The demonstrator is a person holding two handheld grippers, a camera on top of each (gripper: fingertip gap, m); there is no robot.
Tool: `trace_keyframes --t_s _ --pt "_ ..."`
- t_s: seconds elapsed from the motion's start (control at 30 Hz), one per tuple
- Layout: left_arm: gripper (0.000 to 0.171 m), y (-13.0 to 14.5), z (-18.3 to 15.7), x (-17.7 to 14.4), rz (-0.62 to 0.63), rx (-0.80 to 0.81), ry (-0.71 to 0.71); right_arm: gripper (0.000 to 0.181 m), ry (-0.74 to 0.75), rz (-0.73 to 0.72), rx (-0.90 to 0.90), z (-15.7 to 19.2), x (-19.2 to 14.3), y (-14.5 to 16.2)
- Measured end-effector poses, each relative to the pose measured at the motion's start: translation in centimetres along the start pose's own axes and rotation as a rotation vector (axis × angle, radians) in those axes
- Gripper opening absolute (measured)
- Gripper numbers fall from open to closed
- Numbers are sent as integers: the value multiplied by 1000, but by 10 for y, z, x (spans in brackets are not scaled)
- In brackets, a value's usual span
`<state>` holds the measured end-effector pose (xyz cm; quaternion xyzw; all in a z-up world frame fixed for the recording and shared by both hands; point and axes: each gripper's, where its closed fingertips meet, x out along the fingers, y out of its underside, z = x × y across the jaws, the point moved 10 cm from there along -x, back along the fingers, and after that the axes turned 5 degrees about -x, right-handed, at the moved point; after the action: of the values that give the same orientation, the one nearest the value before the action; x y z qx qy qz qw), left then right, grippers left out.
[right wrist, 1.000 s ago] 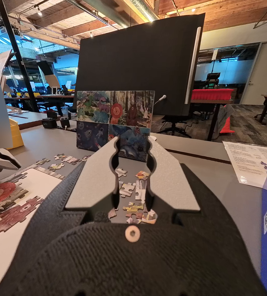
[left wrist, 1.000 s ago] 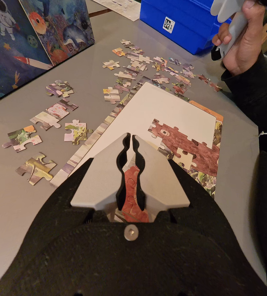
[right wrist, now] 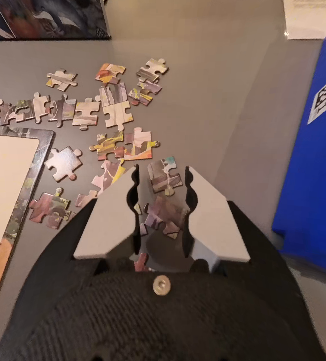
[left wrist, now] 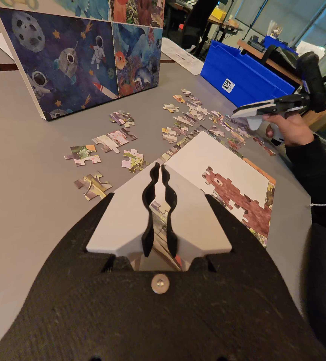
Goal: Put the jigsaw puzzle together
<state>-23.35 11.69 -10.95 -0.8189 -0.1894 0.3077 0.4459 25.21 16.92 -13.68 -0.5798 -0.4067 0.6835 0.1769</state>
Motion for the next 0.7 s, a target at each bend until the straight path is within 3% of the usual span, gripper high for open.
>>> trace_keyframes --t_s 0.17,0.23,0.53,0.6,0.7 --pt "0 -1 0 -1 -9 -2 3 42 6 47 -39 1 4 4" --pt "0 -1 0 -1 -14 -6 7 31 8 50 -80 3 5 4" --pt "0 -2 0 -2 -26 -7 12 29 -3 46 -111 6 6 3" --pt "0 -2 0 -3 -29 -6 12 17 6 50 -132 6 6 3" --pt "1 -2 0 -3 -30 -10 17 18 34 54 -165 7 5 2"
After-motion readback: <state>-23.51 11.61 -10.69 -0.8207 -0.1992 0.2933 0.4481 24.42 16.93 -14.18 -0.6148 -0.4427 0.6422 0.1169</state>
